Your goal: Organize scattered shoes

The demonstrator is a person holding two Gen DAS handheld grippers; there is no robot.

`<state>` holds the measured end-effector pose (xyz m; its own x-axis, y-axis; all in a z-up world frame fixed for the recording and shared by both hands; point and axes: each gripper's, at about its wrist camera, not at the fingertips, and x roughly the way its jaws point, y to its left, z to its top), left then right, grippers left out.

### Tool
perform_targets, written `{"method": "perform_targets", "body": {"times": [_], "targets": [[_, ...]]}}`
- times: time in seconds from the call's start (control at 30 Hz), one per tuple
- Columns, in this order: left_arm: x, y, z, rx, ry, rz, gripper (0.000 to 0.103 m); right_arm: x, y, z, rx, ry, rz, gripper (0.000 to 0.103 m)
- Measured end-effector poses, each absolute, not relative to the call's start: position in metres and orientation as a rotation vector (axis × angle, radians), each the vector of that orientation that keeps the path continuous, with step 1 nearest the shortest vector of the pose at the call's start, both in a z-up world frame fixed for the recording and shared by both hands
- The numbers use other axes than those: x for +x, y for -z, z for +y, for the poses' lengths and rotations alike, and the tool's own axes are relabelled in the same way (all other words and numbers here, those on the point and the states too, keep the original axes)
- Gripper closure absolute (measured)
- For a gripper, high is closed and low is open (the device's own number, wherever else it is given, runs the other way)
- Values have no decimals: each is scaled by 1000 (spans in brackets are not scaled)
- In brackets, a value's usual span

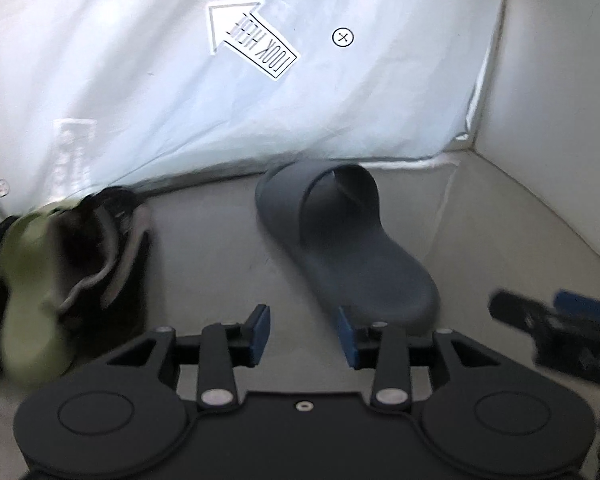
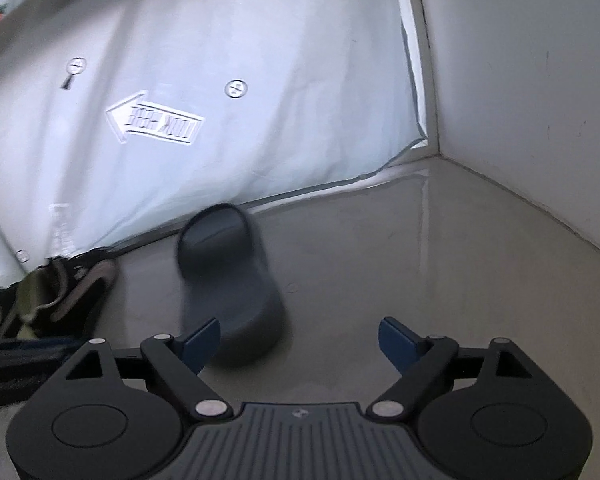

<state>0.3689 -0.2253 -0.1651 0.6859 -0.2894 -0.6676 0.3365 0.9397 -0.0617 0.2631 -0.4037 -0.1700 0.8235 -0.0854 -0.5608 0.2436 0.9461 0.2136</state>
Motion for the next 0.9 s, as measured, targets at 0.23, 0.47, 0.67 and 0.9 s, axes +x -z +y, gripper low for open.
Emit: {"method": "perform_targets", "body": {"times": [0.23, 0.47, 0.67, 0.9], "targets": [[430, 192, -249, 35, 331, 715, 67, 304, 188, -418, 251, 190, 576, 16], [444, 205, -257, 59, 290, 696, 74, 321, 203, -421, 270, 199, 602, 17], [427, 203, -250, 111, 310, 690, 75, 319, 204, -417, 276, 178, 626, 17], [371, 197, -216, 133, 336, 746, 74, 296, 187, -410, 258, 176, 646, 17]]}}
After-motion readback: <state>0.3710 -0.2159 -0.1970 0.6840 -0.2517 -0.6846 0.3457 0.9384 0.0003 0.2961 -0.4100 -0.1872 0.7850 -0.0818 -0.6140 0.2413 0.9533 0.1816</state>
